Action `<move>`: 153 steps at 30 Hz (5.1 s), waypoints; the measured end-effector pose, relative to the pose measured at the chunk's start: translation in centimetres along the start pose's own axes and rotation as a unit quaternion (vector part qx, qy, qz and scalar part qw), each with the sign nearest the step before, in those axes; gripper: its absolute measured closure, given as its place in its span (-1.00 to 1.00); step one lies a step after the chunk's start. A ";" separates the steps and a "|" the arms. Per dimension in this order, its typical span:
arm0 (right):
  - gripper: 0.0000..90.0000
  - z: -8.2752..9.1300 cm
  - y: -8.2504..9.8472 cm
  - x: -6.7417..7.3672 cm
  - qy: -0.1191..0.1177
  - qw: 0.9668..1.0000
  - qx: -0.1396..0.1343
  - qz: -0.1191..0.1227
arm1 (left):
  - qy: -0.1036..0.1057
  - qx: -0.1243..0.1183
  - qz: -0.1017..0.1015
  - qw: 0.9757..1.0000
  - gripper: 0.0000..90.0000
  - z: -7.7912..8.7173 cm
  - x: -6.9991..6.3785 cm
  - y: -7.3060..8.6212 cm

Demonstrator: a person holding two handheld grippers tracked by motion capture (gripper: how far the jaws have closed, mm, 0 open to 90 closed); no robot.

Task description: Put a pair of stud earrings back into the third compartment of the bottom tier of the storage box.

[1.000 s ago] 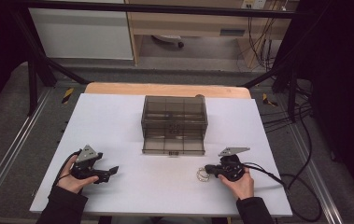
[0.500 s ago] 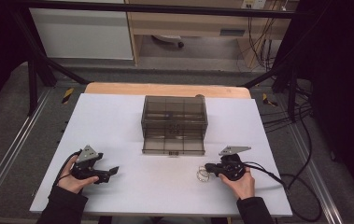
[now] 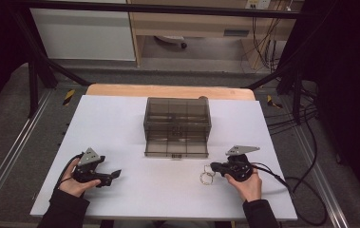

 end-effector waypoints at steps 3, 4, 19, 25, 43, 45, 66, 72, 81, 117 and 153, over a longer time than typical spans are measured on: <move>0.93 0.1 -0.3 -0.1 0.003 1.000 -0.002 0.004 | 0.000 0.000 0.000 1.000 -0.77 0.0 0.0 0.0; 0.93 0.2 -0.4 -0.1 0.003 1.000 -0.005 0.004 | 0.001 0.000 0.000 1.000 -0.77 0.0 0.0 0.0; 0.93 0.2 -2.1 -0.2 0.010 1.000 -0.015 0.010 | 0.001 0.000 -0.001 1.000 -0.77 0.0 0.0 0.0; 0.93 0.0 -2.6 -0.2 0.010 1.000 -0.016 0.012 | 0.000 0.000 0.000 1.000 -0.77 0.0 0.0 0.0; 0.93 -0.7 -4.6 -0.5 0.020 0.999 -0.022 0.019 | 0.001 0.000 0.001 1.000 -0.77 0.0 0.0 0.0; 0.93 -0.8 -4.8 -0.5 0.021 0.999 -0.021 0.018 | 0.001 0.000 0.001 1.000 -0.77 0.0 0.0 0.0; 0.93 -3.1 -6.5 -2.0 0.044 0.999 -0.009 0.020 | 0.001 0.000 0.001 1.000 -0.77 0.0 0.0 0.0; 0.93 -3.6 -6.7 -2.9 0.055 0.998 -0.006 0.016 | 0.001 0.000 0.001 1.000 -0.77 0.0 0.0 0.0; 0.93 -4.7 -6.8 -3.6 0.064 0.998 -0.002 0.014 | 0.001 0.000 0.001 1.000 -0.77 0.0 0.1 0.0; 0.92 -8.3 -4.8 -4.6 0.085 0.995 0.046 0.029 | 0.000 0.003 0.001 1.000 -0.77 0.0 0.1 0.1; -0.53 -2.5 -6.6 -2.6 0.068 0.997 -0.020 0.037 | 0.001 0.002 0.001 1.000 -0.77 0.0 0.1 0.1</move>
Point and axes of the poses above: each handheld gripper's, and its own axes: z roughly backward along the jaws, y roughly out of its underside, x roughly to its left, the point moved 9 cm from there along -z, roughly forward along the jaws, and after that the axes turned 14 degrees about z, right-handed, at the moved point
